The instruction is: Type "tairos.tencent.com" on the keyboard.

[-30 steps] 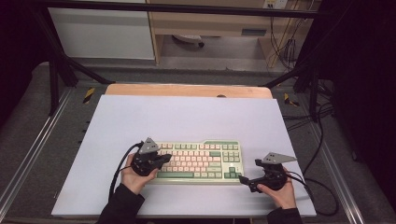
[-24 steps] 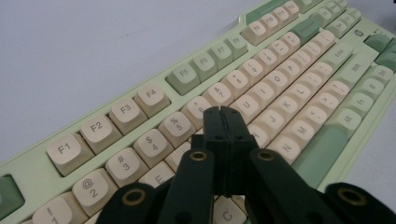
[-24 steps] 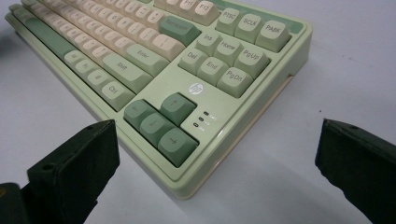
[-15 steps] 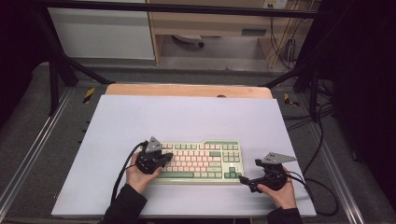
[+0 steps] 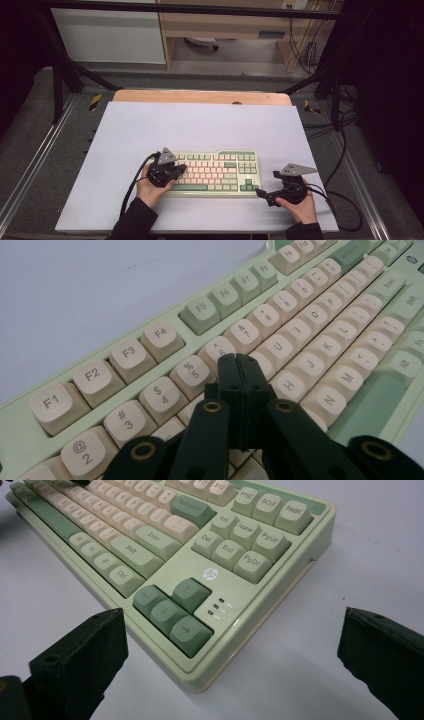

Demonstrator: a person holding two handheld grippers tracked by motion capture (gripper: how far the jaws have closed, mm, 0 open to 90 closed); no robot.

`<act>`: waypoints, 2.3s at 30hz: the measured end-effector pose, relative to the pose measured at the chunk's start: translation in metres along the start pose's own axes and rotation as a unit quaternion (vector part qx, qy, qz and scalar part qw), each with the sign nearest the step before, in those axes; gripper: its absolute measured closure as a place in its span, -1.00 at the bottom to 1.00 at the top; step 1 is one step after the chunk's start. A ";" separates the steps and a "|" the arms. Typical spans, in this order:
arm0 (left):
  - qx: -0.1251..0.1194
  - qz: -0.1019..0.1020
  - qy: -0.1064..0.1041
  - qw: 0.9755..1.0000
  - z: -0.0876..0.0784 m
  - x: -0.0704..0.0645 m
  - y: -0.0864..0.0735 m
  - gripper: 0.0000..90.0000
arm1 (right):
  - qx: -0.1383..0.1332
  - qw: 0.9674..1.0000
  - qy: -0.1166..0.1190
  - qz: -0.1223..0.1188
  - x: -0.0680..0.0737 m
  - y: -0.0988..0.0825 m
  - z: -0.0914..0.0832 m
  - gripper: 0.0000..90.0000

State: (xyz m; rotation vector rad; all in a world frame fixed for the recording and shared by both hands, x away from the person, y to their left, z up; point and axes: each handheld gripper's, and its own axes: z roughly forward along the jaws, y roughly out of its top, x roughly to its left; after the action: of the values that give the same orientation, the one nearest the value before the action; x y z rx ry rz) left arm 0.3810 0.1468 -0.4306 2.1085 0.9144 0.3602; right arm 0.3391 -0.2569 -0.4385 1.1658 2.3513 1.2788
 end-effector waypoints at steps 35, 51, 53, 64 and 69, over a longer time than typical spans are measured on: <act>-0.024 0.002 -0.001 1.000 -0.044 0.012 -0.011 1.00 | 0.001 1.000 0.001 0.002 0.001 0.000 0.000 -0.99; -0.021 -0.009 0.014 1.000 -0.055 0.023 -0.024 1.00 | 0.002 1.000 0.001 0.001 0.001 0.000 0.000 -0.99; -0.020 -0.015 0.017 1.000 -0.056 0.026 -0.027 1.00 | 0.000 1.000 0.001 0.000 0.001 0.000 -0.001 -0.99; -0.005 -0.020 0.023 1.000 -0.052 0.032 -0.037 1.00 | -0.001 1.000 0.001 0.000 0.001 0.000 -0.001 -0.99; -0.005 -0.019 0.022 1.000 -0.050 0.032 -0.038 1.00 | 0.000 1.000 0.002 0.001 0.001 0.000 0.000 -0.99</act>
State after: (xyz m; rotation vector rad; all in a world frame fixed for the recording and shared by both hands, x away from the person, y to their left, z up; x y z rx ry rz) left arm 0.3588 0.2135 -0.4284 2.0791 0.9747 0.3923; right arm 0.3381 -0.2565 -0.4384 1.1661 2.3528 1.2831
